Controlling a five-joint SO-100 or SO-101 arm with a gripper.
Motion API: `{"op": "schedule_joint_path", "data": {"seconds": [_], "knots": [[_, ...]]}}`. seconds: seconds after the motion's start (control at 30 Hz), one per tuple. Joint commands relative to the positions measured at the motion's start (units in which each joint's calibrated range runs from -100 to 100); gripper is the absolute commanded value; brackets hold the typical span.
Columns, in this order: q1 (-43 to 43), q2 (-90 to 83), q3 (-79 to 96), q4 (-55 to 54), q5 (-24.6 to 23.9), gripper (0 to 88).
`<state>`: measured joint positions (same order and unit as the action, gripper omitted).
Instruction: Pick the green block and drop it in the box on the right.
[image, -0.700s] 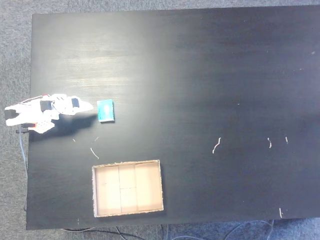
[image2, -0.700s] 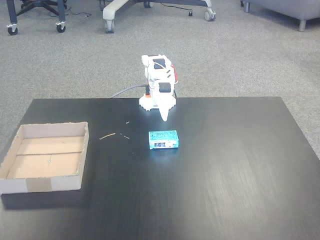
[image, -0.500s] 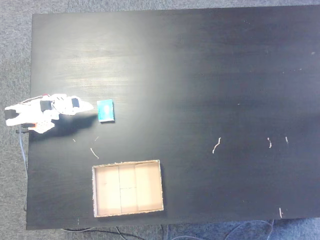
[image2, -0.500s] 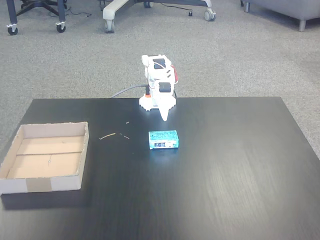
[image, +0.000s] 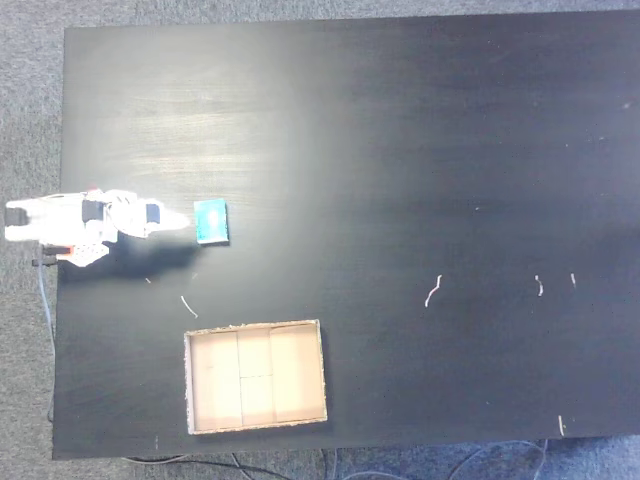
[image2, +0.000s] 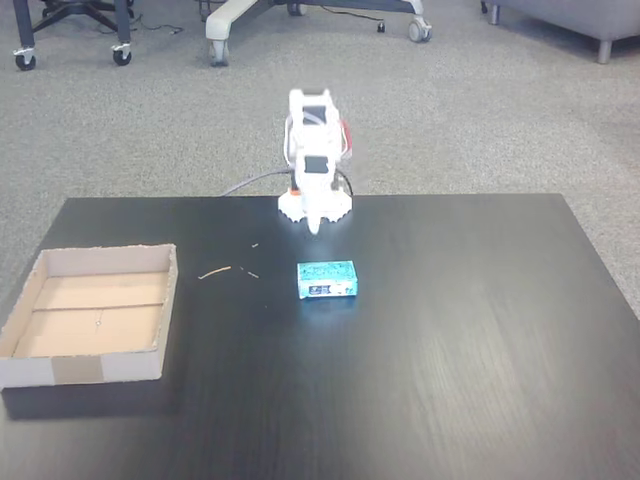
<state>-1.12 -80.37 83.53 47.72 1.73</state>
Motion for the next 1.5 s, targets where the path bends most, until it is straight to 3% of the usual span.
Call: {"op": "schedule_joint_path", "data": {"seconds": [0.0,0.1,0.17,0.57,0.7,0.77,0.93,1.07,1.2,1.3,1.47], "knots": [[1.7,25.9,-22.2,5.8,-0.1,26.4],[2.0,41.2,-29.2,5.5,0.9,38.6],[2.0,49.1,-33.5,7.1,1.4,41.5],[1.4,74.9,-46.9,8.8,2.4,43.1],[1.5,82.7,-53.2,8.8,2.8,37.1],[1.4,83.3,-54.0,8.8,2.9,28.0],[2.5,73.2,-53.4,10.7,3.2,18.1],[12.5,53.9,-55.3,12.4,4.5,17.0],[33.2,42.8,-55.7,3.1,6.4,17.6],[40.6,48.7,-53.4,-11.8,6.2,19.3],[44.7,75.2,-73.3,-20.9,6.9,18.3]]}}
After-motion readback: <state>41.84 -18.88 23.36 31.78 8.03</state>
